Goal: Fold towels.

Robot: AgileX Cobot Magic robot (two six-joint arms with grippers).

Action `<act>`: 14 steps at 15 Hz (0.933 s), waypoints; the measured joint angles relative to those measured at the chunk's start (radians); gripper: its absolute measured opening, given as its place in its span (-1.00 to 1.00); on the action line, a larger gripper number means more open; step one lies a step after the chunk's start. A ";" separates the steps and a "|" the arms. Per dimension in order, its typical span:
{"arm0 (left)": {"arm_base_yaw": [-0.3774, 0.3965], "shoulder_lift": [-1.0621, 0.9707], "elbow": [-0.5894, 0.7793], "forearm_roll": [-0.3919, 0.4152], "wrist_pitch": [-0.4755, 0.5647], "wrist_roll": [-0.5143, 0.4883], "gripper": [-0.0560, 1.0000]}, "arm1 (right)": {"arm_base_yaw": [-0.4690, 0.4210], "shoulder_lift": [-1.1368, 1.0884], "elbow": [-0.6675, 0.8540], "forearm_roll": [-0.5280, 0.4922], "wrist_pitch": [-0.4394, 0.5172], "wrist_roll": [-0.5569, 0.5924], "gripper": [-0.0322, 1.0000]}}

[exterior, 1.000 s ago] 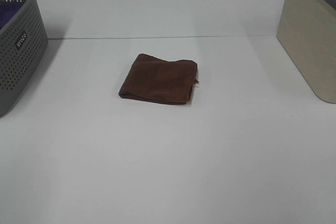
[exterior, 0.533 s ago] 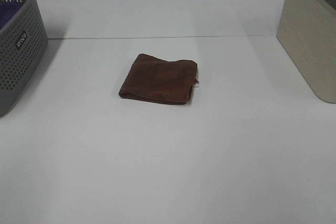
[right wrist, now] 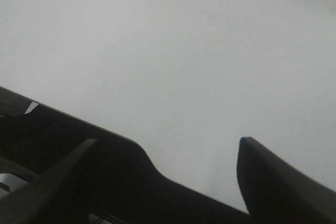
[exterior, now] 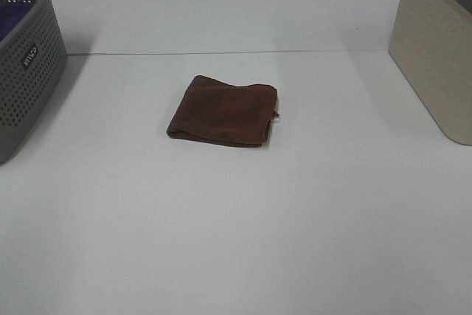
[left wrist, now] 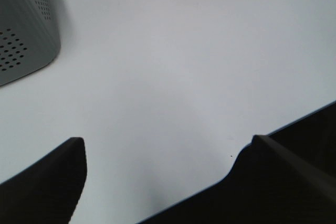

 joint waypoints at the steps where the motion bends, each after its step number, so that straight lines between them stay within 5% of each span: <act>1: 0.026 0.000 0.000 0.000 -0.001 0.000 0.62 | -0.025 0.000 0.000 0.004 0.000 0.000 0.40; 6: 0.181 0.000 0.000 0.000 -0.001 0.000 0.62 | -0.194 -0.090 0.001 0.008 -0.002 0.000 0.40; 14: 0.219 -0.164 0.000 0.000 -0.001 0.000 0.62 | -0.199 -0.282 0.001 0.018 -0.002 0.000 0.40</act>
